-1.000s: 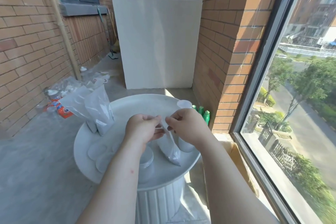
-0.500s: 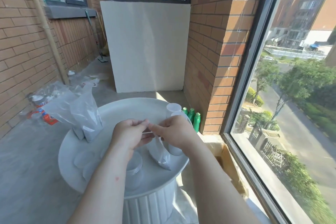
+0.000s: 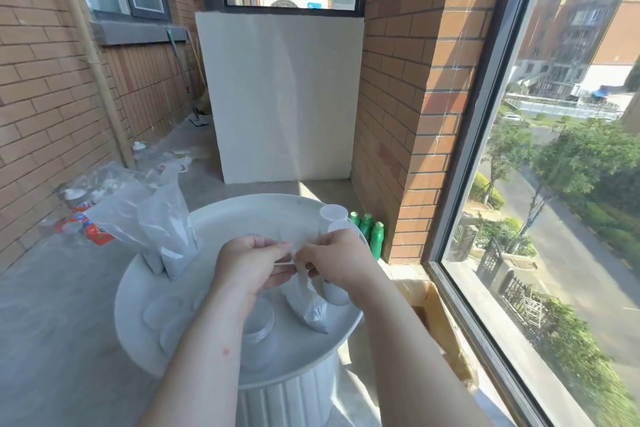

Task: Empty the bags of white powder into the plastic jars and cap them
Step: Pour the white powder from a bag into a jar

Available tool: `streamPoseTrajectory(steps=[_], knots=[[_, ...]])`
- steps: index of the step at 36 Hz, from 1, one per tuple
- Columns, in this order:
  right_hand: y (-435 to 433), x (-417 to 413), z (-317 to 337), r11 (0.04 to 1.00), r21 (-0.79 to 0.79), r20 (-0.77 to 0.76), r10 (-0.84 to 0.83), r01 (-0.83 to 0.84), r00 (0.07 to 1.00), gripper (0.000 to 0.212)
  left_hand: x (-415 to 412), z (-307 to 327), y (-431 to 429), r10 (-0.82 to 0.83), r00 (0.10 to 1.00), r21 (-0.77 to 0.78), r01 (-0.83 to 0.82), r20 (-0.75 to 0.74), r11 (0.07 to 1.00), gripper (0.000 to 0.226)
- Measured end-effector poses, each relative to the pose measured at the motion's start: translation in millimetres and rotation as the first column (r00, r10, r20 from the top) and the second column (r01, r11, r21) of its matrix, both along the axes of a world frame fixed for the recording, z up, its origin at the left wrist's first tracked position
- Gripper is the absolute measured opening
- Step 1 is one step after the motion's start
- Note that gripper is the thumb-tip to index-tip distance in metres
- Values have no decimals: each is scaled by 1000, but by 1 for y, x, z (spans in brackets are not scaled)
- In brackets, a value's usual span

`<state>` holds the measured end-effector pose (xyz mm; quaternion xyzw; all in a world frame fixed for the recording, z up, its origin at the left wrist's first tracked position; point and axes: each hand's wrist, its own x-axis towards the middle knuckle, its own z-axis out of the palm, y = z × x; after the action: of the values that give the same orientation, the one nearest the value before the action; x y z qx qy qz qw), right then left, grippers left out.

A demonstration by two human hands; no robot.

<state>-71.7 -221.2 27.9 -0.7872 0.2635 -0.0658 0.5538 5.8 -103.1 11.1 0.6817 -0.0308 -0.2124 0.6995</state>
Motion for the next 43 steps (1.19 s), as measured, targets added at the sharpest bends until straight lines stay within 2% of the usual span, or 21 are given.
streamPoseTrajectory(steps=[5, 12, 17, 23, 29, 35, 39, 43], knots=[[-2, 1, -5, 1000, 20, 19, 22, -22, 1000, 14, -3, 3, 1, 8, 1000, -16, -8, 0, 1000, 10], [-4, 1, -7, 999, -16, -26, 31, -32, 999, 29, -4, 4, 2, 11, 1000, -9, -11, -15, 1000, 14], [-2, 1, -5, 999, -28, -50, 45, -46, 998, 20, -5, 7, 1, 7, 999, -36, -9, -38, 999, 7], [0, 3, -6, 997, -49, -81, 48, -52, 996, 17, -6, 9, 1, 15, 999, -27, -16, -39, 1000, 14], [0, 1, -3, 986, -151, -104, 61, -76, 993, 22, -6, 11, 3, 8, 999, -19, -9, -38, 1000, 19], [-1, -1, -1, 924, -343, -121, 133, -167, 984, 34, -5, 12, 4, -7, 999, 20, 8, -38, 1000, 21], [0, 0, 0, 900, -405, -93, 135, -162, 986, 46, -5, 12, 3, -14, 999, 22, 15, -36, 1000, 22], [2, 0, -2, 879, -453, -81, 123, -146, 989, 46, -5, 10, 3, -14, 999, 29, 14, -29, 999, 25]])
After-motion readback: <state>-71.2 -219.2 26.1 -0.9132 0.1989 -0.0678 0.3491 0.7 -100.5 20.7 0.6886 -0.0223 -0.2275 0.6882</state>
